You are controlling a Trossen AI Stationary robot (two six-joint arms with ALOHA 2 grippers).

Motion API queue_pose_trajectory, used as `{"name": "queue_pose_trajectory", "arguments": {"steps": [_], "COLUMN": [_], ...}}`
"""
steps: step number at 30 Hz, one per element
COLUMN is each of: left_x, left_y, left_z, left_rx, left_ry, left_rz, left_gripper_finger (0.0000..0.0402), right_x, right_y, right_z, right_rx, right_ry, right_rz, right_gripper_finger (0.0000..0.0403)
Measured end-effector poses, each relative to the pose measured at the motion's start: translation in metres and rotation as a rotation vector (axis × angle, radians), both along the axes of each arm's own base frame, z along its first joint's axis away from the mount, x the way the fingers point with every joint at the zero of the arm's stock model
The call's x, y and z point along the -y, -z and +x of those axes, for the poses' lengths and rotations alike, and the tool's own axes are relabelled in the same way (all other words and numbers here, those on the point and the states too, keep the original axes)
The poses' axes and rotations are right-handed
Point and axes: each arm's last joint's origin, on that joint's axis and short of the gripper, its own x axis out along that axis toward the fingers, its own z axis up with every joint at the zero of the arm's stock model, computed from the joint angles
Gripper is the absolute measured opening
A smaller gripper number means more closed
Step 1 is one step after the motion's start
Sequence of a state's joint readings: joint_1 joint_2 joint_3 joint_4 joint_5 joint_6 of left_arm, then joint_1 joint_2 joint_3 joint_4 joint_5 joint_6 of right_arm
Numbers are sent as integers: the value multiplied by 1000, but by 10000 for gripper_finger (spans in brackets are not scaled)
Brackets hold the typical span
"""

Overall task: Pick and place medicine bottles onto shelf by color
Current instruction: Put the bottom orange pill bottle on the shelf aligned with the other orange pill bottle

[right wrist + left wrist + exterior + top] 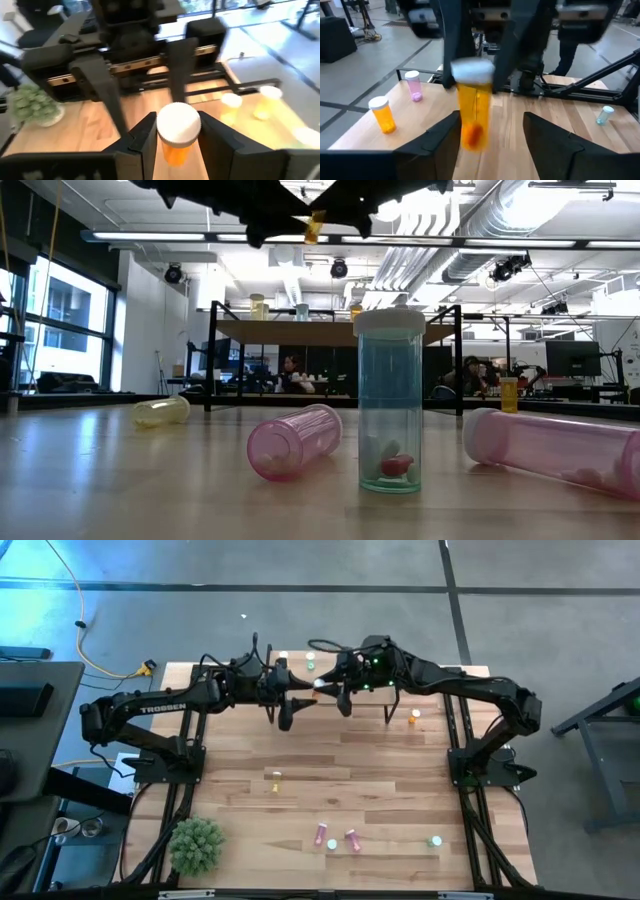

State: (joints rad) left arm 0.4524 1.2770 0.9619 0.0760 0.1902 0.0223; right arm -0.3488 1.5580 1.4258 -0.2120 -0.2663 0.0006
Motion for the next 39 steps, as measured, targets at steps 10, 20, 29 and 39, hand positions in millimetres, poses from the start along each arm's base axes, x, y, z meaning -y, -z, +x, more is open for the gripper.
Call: {"name": "queue_pose_trajectory", "arguments": {"steps": [10,20,29,39], "left_x": [-3,-3,-1,-5], "left_y": [0,-3,-23,-44], "left_z": [-1,-4,-22,-49], "left_rx": [3,13,81,156], "left_ry": [-9,-35,-97,-166], "left_rz": [-20,-8,35,77], "left_gripper_finger": [204,204,204,204], "right_x": [16,8,7,10], "right_y": [-30,-59,-23,54], "right_z": [-46,-84,-68,-63], "right_rx": [7,38,-36,33], "right_ry": [202,336,324,367], "right_rz": [-18,-140,-136,-37], "right_gripper_finger": [114,114,114,114]}}
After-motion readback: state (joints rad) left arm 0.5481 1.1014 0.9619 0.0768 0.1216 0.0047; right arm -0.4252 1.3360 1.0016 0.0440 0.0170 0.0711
